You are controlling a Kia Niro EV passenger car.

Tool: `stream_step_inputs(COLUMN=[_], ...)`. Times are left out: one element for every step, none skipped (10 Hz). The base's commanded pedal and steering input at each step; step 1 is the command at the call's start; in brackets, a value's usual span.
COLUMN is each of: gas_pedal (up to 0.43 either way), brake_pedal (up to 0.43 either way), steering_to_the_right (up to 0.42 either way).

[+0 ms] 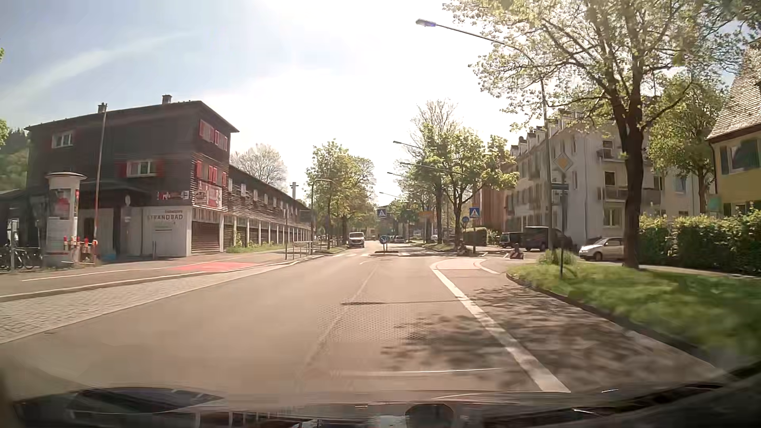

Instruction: Follow the waypoints while adhering to traffic rules and regulations

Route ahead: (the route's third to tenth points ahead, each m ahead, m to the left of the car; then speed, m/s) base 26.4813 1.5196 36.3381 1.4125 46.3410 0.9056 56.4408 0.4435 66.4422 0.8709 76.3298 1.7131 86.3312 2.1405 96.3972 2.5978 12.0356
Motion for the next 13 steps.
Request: stream_step_inputs(gas_pedal=[0.02, 0.02, 0.02, 0.02, 0.02, 0.02, 0.02, 0.02, 0.02, 0.028, 0.047, 0.059, 0.059], brake_pedal=[0.0, 0.0, 0.0, 0.0, 0.0, 0.0, 0.0, 0.0, 0.0, 0.0, 0.0, 0.0, 0.0], steering_to_the_right=[0.004, 0.008, 0.01, 0.012, 0.012, 0.014, 0.016, 0.019, 0.022, 0.024, 0.026, 0.03, 0.032])
